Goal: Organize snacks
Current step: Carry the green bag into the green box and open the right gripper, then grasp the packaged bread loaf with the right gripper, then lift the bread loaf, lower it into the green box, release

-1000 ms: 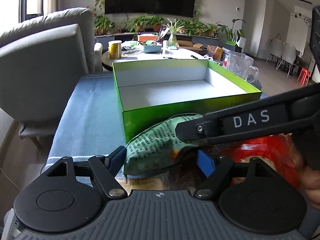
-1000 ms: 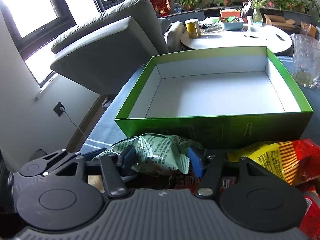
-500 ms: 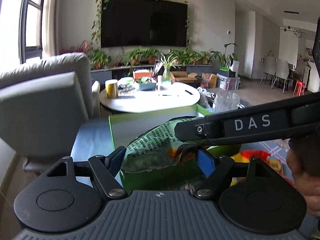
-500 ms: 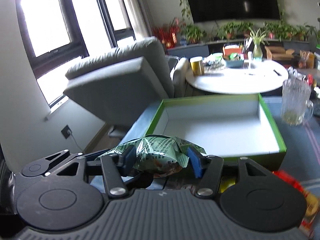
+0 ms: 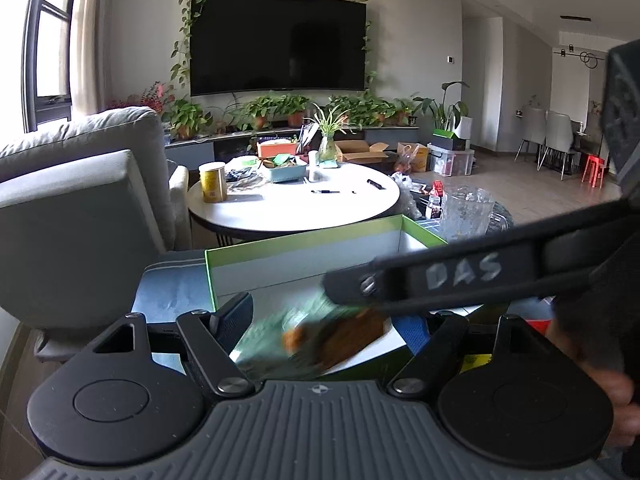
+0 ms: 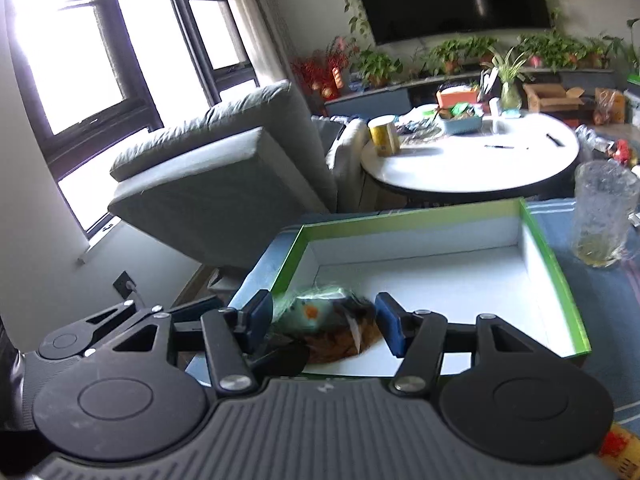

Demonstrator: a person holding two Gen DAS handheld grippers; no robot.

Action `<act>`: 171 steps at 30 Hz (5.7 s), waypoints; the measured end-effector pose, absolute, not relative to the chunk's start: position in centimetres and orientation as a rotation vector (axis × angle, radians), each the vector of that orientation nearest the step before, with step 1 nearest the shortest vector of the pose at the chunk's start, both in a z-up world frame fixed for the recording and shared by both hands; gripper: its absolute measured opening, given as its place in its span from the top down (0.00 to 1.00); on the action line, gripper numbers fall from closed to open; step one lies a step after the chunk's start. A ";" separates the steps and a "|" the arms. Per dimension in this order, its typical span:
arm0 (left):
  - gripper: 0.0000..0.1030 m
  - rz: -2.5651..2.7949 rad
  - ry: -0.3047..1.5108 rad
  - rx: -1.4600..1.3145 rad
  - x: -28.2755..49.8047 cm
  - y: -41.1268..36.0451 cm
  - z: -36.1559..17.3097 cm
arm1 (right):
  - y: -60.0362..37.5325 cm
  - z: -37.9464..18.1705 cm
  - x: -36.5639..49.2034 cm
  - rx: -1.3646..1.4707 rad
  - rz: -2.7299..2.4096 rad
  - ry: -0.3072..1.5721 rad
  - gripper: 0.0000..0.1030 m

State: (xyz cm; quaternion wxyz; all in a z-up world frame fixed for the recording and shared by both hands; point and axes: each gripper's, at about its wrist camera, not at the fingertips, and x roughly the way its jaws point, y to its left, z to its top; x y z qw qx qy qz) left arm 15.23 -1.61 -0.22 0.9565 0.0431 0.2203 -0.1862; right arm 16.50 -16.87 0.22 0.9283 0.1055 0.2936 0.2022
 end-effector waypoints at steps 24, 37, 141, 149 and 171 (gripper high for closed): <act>0.22 -0.166 0.541 -0.002 10.8 4.8 -1.9 | -20.3 0.5 10.8 0.272 0.324 0.569 0.22; 0.22 -0.180 0.567 -0.020 4.9 7.1 -3.5 | -15.2 0.5 4.5 0.128 0.499 0.616 0.22; 0.49 -0.511 0.583 -0.124 1.9 4.1 -2.4 | -12.5 -0.5 3.0 0.150 0.379 0.714 0.22; 0.49 -0.555 0.519 -0.055 4.5 -0.7 0.0 | -16.8 1.7 4.9 0.208 0.337 0.655 0.22; 0.48 -0.605 0.551 -0.028 16.4 -10.2 0.2 | -25.1 2.5 16.3 0.181 0.299 0.596 0.22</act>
